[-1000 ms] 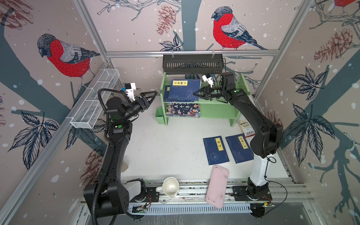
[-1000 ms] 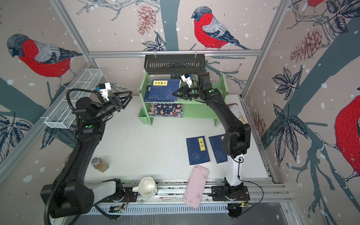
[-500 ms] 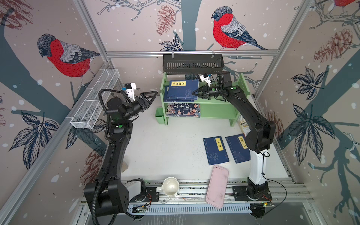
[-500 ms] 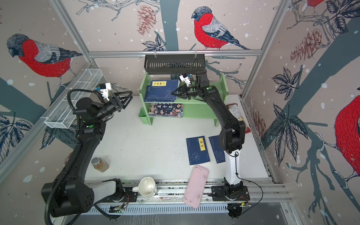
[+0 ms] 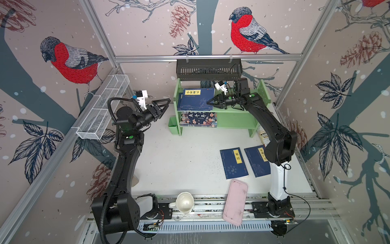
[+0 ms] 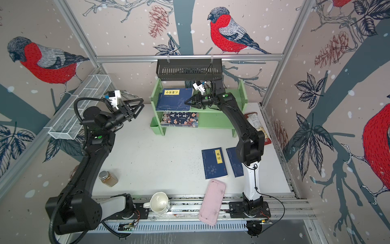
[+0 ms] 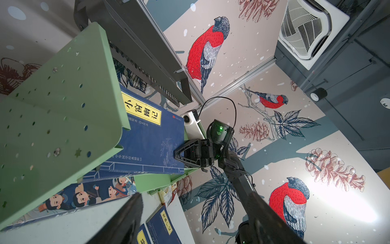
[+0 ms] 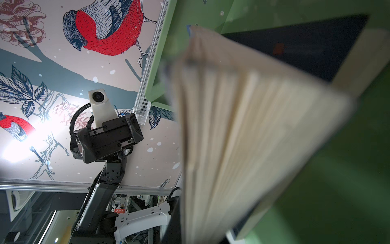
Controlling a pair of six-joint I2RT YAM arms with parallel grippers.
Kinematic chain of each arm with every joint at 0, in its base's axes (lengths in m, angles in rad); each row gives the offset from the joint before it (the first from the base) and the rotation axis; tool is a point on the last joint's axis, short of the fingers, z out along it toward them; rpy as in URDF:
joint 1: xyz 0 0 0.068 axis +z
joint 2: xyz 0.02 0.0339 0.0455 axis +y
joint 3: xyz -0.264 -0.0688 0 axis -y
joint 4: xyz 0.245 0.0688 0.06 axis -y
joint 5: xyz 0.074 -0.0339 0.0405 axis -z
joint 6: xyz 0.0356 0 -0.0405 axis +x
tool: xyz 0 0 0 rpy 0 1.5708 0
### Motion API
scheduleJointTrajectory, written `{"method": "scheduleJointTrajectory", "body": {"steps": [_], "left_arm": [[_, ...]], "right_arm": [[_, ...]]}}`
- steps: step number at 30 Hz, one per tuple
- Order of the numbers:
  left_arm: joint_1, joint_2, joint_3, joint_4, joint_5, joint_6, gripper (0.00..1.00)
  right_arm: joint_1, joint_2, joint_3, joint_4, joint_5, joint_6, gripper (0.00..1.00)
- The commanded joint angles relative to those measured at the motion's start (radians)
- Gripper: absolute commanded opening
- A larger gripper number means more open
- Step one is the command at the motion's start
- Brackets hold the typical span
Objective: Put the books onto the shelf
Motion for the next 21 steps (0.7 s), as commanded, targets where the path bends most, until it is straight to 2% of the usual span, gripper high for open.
{"method": "scheduleJointTrajectory", "body": {"steps": [1, 4, 6, 8, 14, 17, 21], "left_arm": [[0.000, -0.004, -0.003, 0.059, 0.017, -0.012, 0.78], [0.000, -0.009, -0.006, 0.063, 0.017, -0.015, 0.78], [0.000, -0.011, -0.009, 0.064, 0.017, -0.016, 0.78], [0.000, -0.012, -0.012, 0.066, 0.019, -0.020, 0.78], [0.000, -0.014, -0.021, 0.064, 0.028, -0.018, 0.78], [0.000, -0.015, -0.024, 0.064, 0.027, -0.018, 0.78], [0.000, -0.016, -0.025, 0.061, 0.026, -0.019, 0.78]], "right_arm": [[0.002, 0.005, 0.017, 0.017, -0.003, -0.007, 0.20], [0.003, 0.018, 0.042, -0.017, 0.026, -0.020, 0.24], [0.002, 0.037, 0.088, -0.082, 0.078, -0.052, 0.35], [0.004, 0.061, 0.137, -0.151, 0.112, -0.087, 0.41], [0.008, 0.084, 0.196, -0.275, 0.220, -0.160, 0.44], [0.008, 0.074, 0.200, -0.294, 0.283, -0.173, 0.49], [0.008, 0.054, 0.201, -0.301, 0.373, -0.178, 0.51]]}}
